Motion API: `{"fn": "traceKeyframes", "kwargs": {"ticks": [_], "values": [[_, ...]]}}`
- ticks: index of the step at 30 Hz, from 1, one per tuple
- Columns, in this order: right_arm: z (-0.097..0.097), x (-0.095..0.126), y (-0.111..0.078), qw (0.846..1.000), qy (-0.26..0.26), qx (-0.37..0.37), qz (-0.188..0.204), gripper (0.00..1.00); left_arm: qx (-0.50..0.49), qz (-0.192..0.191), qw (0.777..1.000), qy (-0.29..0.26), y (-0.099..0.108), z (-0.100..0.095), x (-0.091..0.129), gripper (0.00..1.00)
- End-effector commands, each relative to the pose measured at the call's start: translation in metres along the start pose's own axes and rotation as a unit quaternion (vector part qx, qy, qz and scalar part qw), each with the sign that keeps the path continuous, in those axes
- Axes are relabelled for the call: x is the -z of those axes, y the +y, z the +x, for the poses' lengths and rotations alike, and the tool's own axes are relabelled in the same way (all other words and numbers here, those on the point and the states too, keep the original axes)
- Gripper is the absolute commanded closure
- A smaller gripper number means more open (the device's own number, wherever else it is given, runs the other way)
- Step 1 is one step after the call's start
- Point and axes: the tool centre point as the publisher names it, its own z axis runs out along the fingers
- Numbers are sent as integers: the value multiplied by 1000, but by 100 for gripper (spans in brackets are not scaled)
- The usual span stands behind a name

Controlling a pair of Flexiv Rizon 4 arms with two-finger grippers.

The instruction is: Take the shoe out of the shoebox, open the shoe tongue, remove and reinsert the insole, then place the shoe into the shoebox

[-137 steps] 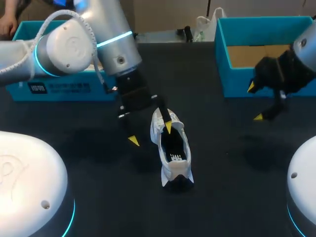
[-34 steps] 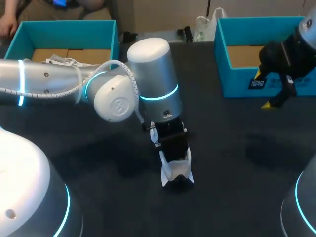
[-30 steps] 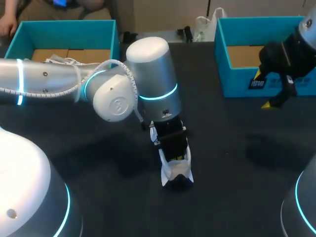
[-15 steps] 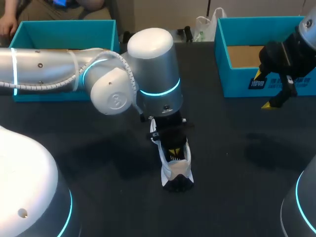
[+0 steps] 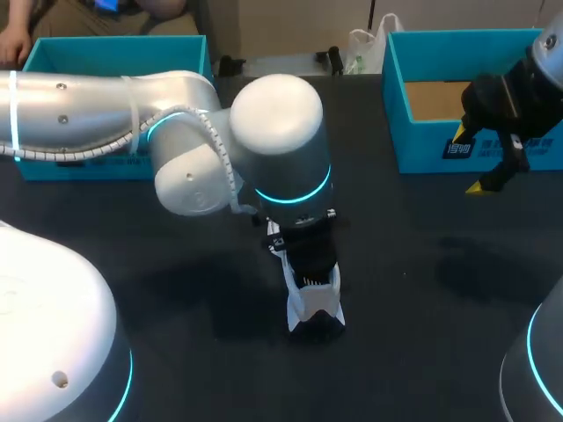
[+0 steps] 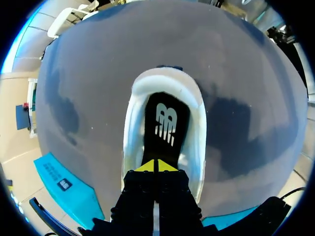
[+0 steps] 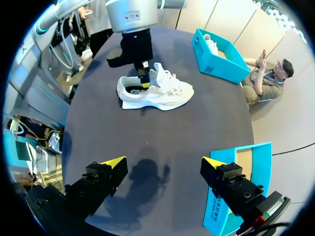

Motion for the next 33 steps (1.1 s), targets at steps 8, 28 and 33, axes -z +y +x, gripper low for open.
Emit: {"fn": "traceKeyframes", "kwargs": {"ticks": [8,28,33], "values": [[0,0,0,1000,0,0,1,0,-3,-47,999,6,7,3,5,38],[0,0,0,1000,0,0,1,0,-40,-63,996,48,10,11,7,0],[0,0,0,1000,0,0,1,0,-37,-58,997,45,13,8,9,0]]}}
